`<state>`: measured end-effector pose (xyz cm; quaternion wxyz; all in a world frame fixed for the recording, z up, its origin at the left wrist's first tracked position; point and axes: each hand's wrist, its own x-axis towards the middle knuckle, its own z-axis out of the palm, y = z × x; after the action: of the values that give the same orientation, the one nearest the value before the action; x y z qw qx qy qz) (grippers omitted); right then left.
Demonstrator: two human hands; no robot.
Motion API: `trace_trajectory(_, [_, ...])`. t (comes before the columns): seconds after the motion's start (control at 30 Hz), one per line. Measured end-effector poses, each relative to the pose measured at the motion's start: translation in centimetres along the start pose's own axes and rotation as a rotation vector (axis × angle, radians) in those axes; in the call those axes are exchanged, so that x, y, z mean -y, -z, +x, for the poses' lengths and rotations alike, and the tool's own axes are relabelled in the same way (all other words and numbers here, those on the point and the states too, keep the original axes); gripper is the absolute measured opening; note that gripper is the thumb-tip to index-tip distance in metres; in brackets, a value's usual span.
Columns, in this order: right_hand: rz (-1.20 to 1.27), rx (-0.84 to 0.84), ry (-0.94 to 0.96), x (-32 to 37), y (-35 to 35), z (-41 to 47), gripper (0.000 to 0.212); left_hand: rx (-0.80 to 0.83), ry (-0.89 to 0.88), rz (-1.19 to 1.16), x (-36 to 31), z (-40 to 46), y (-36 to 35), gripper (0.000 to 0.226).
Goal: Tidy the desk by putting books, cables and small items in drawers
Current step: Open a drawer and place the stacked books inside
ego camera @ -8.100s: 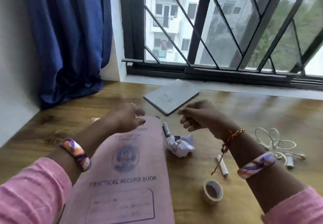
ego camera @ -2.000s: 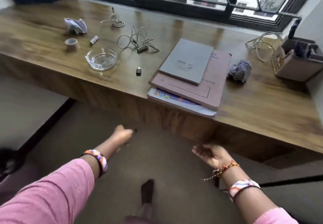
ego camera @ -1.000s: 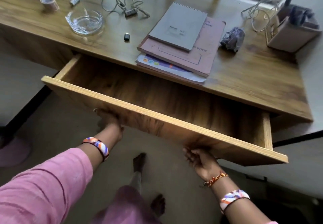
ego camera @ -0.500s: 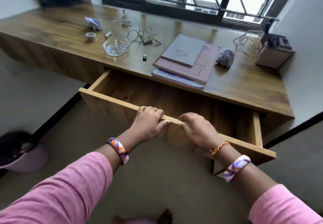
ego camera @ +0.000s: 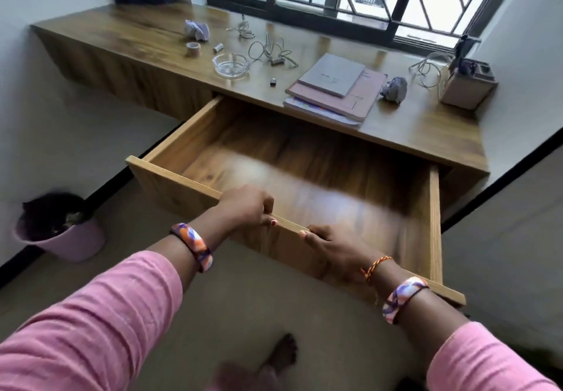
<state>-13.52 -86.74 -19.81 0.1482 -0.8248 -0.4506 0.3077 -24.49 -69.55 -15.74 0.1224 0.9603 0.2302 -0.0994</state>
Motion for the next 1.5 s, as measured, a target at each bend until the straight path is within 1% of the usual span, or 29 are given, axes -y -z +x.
trace_trajectory(0.17, [0.011,0.020,0.028,1.3,-2.1,-2.3,0.029,0.079,-0.001,0.023,0.0,-3.2,-0.2,0.029])
trace_trajectory(0.27, [0.001,0.057,0.009,2.3,-2.7,-3.5,0.042,0.151,-0.004,0.043,0.0,-4.6,0.0,0.029])
trace_trajectory(0.33, [-0.023,0.083,-0.007,2.8,-3.0,-4.2,0.046,0.204,-0.011,0.057,0.0,-5.5,0.2,0.029])
trace_trajectory(0.5, [0.004,0.170,-0.013,4.0,-3.9,-6.0,0.054,0.340,-0.048,0.089,0.3,-7.6,0.2,0.030])
trace_trajectory(0.63, [-0.018,0.172,-0.054,4.8,-3.9,-6.3,0.064,0.346,-0.071,0.100,0.6,-8.3,0.0,0.031])
trace_trajectory(0.83, [-0.004,0.183,-0.098,4.9,-3.5,-6.1,0.064,0.361,-0.092,0.108,0.6,-8.1,-0.1,0.028])
trace_trajectory(0.97, [-0.002,0.214,-0.096,4.6,-3.6,-5.7,0.067,0.408,-0.111,0.126,0.5,-7.6,0.3,0.027])
trace_trajectory(1.13, [0.020,0.347,-0.143,4.7,-2.7,-5.1,0.063,0.511,-0.095,0.101,0.3,-6.3,0.8,0.024])
trace_trajectory(1.2, [0.062,0.429,-0.152,5.4,-1.5,-5.0,0.058,0.579,-0.053,0.070,0.2,-5.5,1.0,0.033])
trace_trajectory(1.27, [0.064,0.540,-0.172,5.7,0.1,-4.2,0.053,0.704,0.007,0.021,0.1,-4.0,1.3,0.052])
trace_trajectory(1.3, [0.064,0.573,-0.165,5.2,0.2,-3.6,0.051,0.783,0.034,0.005,0.0,-3.2,1.5,0.060])
trace_trajectory(1.33, [0.042,0.621,-0.158,2.5,-0.7,-2.4,0.052,0.872,0.052,-0.006,0.0,-2.1,1.6,0.065])
trace_trajectory(1.37, [0.061,0.620,-0.227,-2.2,-2.4,0.5,0.059,0.955,0.060,-0.028,0.0,-1.3,1.7,0.064])
trace_trajectory(1.4, [0.133,0.590,-0.286,-7.0,-4.6,3.2,0.079,1.009,0.058,-0.072,0.0,-0.1,1.9,0.060])
trace_trajectory(1.43, [0.192,0.570,-0.317,-9.7,-5.7,4.9,0.099,1.007,0.053,-0.154,0.0,1.1,2.3,0.052])
trace_trajectory(1.47, [0.196,0.603,-0.286,-11.1,-5.2,5.5,0.094,0.944,0.052,-0.274,0.0,2.6,2.7,0.046])
trace_trajectory(1.5, [0.203,0.633,-0.273,-9.4,-3.4,5.2,0.064,0.841,0.061,-0.429,0.0,4.3,3.3,0.041])
